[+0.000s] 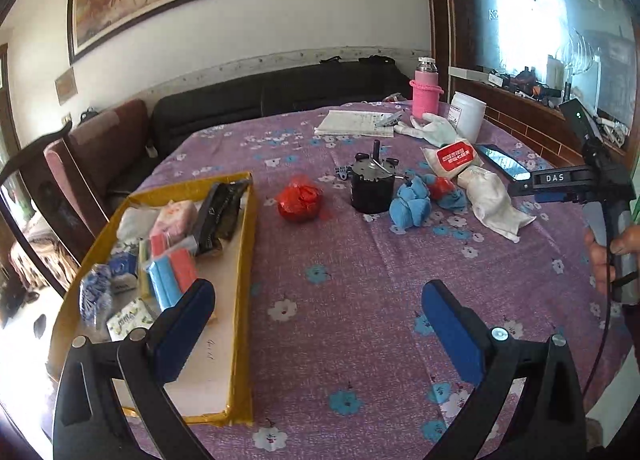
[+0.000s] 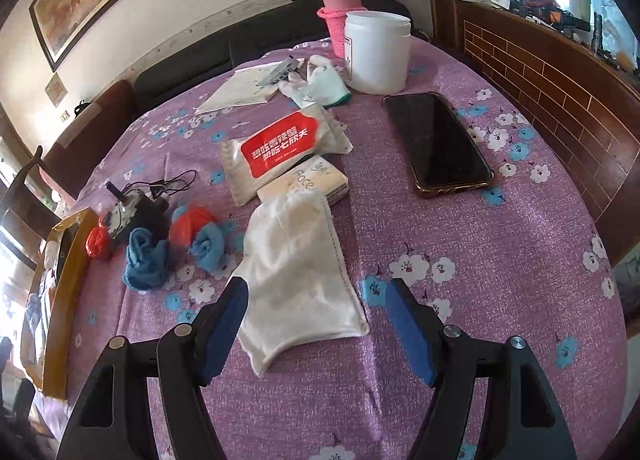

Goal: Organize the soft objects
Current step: 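Open both tools and move them back over the table, then grasp red plastic bag with left tool while right tool grasps blue towel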

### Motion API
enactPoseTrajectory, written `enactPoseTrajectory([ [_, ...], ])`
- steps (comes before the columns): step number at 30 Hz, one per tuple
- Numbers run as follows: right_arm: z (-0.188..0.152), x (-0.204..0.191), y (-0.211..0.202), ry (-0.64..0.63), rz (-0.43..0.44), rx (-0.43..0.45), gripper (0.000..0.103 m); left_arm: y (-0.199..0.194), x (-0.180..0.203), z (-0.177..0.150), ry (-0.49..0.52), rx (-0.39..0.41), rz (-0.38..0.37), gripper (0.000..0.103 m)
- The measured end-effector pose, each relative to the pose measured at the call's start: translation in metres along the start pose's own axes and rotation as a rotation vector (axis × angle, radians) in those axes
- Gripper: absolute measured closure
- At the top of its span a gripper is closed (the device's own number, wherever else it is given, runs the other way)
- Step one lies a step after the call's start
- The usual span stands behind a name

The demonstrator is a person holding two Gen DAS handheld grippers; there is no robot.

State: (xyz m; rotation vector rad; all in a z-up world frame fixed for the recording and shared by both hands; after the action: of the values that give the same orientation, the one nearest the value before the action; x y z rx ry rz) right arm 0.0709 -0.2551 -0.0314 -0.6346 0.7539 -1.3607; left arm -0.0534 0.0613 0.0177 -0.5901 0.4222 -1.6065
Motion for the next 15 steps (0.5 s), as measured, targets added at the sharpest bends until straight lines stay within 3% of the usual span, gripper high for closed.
enactPoseTrajectory([
  [4,0.015,-0.047,0.005,-0.058,0.117,0.017,0.028,0.005,-0.011,0.0,-0.082,-0.039,-0.01,0.0],
  [7,0.024,-0.093,0.013,-0.152,0.156,0.009,0.028,0.007,-0.018,-0.001,-0.137,-0.056,-0.025,0.0],
  [11,0.03,-0.146,0.036,-0.289,0.133,-0.028,0.028,0.008,-0.023,0.0,-0.176,-0.08,-0.042,0.0],
  [15,0.03,-0.169,0.065,-0.373,0.08,-0.058,0.028,0.008,-0.026,0.018,-0.19,-0.081,-0.065,0.0],
])
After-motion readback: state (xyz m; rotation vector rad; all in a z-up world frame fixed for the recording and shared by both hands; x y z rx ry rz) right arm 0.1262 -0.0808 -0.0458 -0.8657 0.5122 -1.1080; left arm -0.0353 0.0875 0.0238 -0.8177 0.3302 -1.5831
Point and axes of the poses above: each gripper's, at about its wrist camera, not at the fingertips, and y roughly the way its jaws point, x to its right, z to its top, the point moved 9 cm from there along y, roughly the way its jaws point, and after that the axes turned 13 degrees about -y, right-handed, at the moved point
